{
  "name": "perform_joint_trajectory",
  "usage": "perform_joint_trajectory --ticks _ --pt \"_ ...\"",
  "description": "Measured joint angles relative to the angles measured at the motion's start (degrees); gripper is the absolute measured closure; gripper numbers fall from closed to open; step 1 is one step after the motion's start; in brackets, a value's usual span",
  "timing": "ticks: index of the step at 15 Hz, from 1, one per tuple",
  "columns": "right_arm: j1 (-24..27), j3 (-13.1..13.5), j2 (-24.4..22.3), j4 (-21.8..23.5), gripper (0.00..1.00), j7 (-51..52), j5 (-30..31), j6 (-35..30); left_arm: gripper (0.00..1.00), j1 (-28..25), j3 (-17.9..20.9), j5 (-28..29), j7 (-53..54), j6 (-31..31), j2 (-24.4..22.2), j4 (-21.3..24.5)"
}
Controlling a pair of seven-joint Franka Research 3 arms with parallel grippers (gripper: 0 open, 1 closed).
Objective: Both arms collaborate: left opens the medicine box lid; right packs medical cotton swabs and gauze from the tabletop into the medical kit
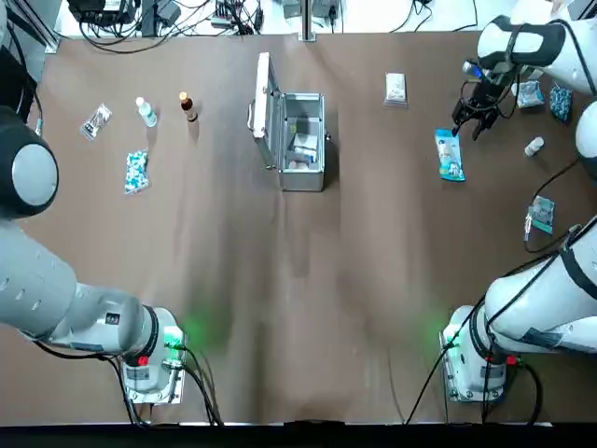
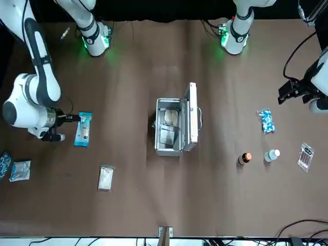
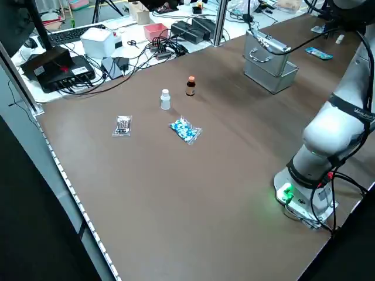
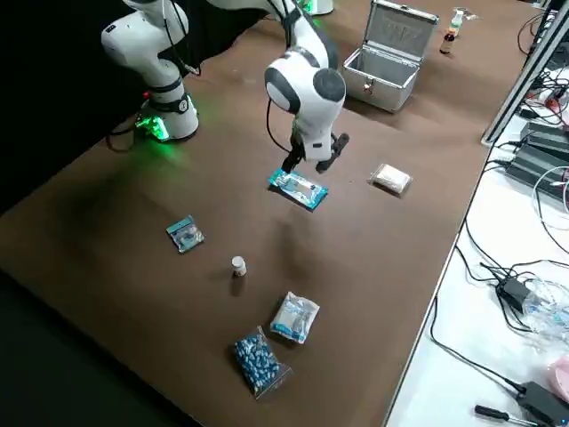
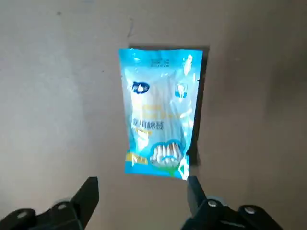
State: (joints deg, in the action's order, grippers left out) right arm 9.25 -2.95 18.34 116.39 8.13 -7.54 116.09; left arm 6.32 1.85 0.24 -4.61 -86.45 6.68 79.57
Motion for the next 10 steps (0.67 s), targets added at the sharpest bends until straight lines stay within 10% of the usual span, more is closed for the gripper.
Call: perform_joint_trajectory --ticks 10 --pt "-0.8 -0.6 5.9 1.6 0.09 -4.3 0.0 9.2 0.0 -0.2 0.1 -1.3 -0.1 0.0 -0.2 0.0"
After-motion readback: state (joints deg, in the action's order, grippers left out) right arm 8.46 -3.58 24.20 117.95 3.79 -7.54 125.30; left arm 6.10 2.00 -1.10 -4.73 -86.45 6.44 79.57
